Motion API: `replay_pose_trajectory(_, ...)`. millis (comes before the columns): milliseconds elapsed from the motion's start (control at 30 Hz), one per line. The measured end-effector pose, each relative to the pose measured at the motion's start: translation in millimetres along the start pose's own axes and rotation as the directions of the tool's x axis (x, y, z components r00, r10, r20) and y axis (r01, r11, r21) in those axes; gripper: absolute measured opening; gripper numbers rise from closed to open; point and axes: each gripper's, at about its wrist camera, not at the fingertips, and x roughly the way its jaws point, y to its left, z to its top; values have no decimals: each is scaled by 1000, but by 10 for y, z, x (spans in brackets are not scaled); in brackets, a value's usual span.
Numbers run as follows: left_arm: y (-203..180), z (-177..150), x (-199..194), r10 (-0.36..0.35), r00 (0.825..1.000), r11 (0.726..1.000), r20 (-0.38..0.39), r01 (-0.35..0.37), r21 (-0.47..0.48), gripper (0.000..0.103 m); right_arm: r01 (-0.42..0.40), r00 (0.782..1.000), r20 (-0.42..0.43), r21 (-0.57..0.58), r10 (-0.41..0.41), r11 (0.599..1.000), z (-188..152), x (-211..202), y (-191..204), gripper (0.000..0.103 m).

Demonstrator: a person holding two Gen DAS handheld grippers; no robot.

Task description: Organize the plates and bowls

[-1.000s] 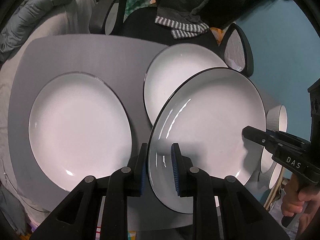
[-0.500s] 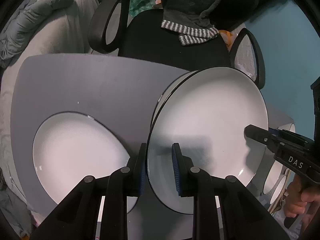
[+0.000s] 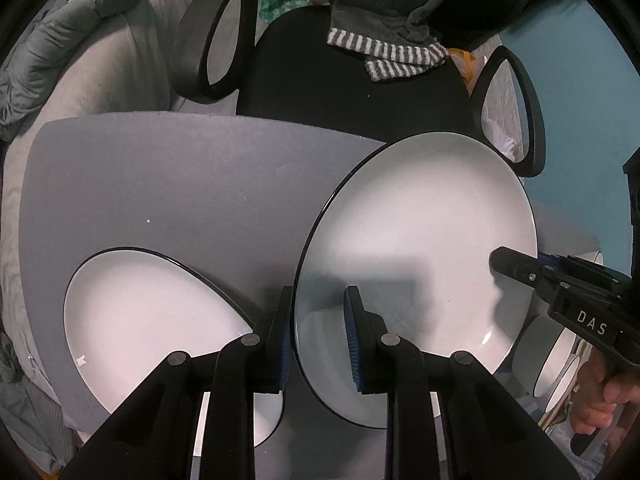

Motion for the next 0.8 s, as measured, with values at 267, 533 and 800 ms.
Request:
replay_pose_trajectory(267,-11,7,53,16,1000,1000,-1,-16,1,23,10,1000,-13,5,-10,1000,18,57,-1,20)
replay_pose_trajectory(533,-12,31,77,18,1000,1000,-3,-18,11,24,4,1000,-24,23,-4,1000,35,76,-19,20)
replay_pose_trajectory(800,-98,52,97,56,998,997,-11,-55,62,27,7,998,-56,79,-2,997,57,44,-77,19)
